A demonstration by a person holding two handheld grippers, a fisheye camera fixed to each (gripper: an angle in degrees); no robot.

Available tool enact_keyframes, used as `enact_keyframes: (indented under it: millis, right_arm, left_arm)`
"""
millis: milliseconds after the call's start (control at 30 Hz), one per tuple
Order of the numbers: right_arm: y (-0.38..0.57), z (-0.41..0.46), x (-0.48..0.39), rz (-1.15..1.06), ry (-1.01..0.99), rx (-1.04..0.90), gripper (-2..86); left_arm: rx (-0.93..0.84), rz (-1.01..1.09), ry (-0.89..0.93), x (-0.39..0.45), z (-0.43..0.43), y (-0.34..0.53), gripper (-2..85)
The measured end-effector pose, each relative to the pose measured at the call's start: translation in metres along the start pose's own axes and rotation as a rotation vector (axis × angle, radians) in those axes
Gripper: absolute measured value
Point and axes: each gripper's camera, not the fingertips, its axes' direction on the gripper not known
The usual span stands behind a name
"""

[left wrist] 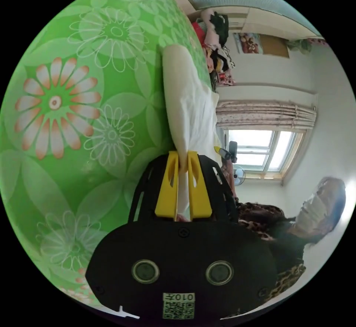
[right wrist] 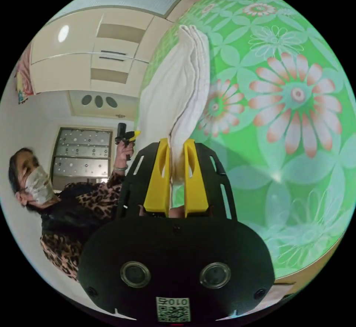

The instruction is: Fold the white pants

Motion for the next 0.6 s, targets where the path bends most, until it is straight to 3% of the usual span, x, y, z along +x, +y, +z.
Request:
enact_keyframes:
  millis: [167,233,300,367,433,500,533,600]
  right_arm:
    - [0.061,0.033,-0.043,-0.012,0.053,-0.294,6.5]
    - [0.087,0.039,-0.060,-0.024,0.107,-0.466,5.9]
    - [0.098,0.018,-0.072,-0.034,0.164,-0.455,4.9]
    - [0.097,-0.019,-0.082,-0.049,0.187,-0.327,3.8]
    - [0.078,-0.057,-0.114,-0.226,0.193,-0.114,3.1]
    - [0.050,-0.053,-0.142,-0.383,0.166,-0.040,2.8]
    - [0.025,-0.029,-0.156,-0.465,0.103,-0.076,2.7]
    - [-0.013,0.031,-0.175,-0.573,0.034,-0.204,2.6]
  left_arm:
    - [-0.299,0.107,-0.045,0.008,0.005,0.069,2.6]
    - [-0.349,0.104,-0.082,0.005,0.006,0.096,2.3]
    - [-0.333,0.123,-0.127,0.009,-0.004,0.119,1.9]
    - [-0.204,0.104,-0.227,0.014,-0.032,0.148,1.1]
    - [-0.059,0.095,-0.258,0.018,-0.054,0.170,0.5]
    - [0.168,0.073,-0.223,0.023,-0.075,0.192,0.3]
    - [0.278,0.171,-0.127,0.038,-0.075,0.204,0.1]
    - [0.270,0.245,0.000,0.059,-0.045,0.206,0.0]
